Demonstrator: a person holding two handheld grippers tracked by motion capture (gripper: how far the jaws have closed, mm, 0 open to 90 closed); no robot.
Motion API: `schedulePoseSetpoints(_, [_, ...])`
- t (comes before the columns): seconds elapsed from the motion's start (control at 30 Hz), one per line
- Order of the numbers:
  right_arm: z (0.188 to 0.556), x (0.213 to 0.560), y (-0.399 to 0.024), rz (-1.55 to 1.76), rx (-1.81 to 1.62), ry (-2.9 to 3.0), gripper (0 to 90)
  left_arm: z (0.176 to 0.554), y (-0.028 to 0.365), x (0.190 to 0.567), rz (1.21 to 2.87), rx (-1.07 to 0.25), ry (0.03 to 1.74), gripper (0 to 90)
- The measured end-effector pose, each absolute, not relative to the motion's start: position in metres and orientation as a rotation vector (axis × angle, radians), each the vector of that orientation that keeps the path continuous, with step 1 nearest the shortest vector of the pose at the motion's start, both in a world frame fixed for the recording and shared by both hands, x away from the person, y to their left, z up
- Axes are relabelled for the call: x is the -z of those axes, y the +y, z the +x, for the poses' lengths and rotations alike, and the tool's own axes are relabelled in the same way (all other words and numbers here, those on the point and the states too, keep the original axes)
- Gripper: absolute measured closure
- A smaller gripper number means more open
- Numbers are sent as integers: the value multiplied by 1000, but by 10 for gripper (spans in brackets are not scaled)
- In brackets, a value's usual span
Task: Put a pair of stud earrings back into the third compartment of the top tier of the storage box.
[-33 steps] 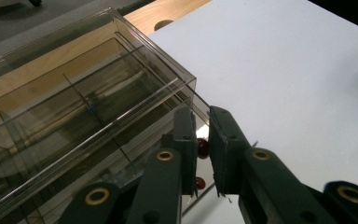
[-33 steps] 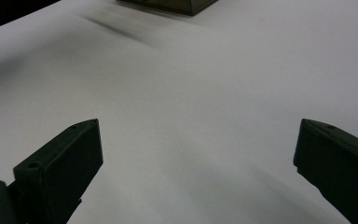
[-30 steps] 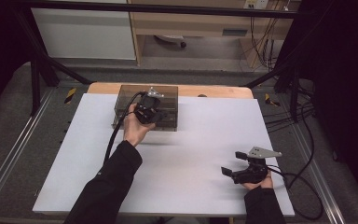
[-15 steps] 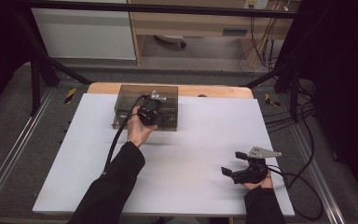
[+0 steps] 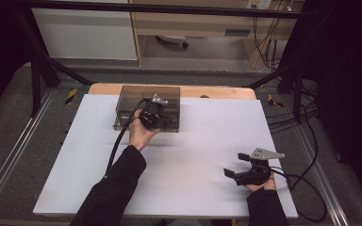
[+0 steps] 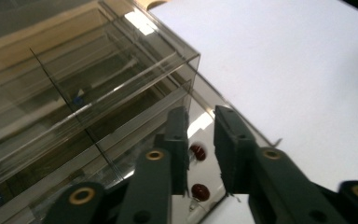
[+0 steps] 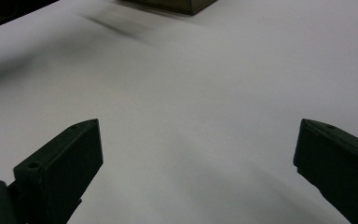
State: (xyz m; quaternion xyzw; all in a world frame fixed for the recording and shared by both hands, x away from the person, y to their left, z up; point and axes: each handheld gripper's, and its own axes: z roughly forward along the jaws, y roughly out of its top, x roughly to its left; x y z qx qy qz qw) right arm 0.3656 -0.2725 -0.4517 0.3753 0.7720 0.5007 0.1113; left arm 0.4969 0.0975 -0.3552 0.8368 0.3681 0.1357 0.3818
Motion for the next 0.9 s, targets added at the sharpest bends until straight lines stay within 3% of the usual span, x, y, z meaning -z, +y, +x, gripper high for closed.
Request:
schedulePoseSetpoints(0.1, [366,452,-273,1100,-1468,2269,18,492,102,347,2124,-362,928,668])
schedulePoseSetpoints(0.5, [365,452,-272,1108,-1472,2264,17,447,142,344,2048,-382,881,277])
schedulePoseSetpoints(0.9, [366,452,-272,1113,-1472,2265,16,397,194,371,2007,-402,901,72])
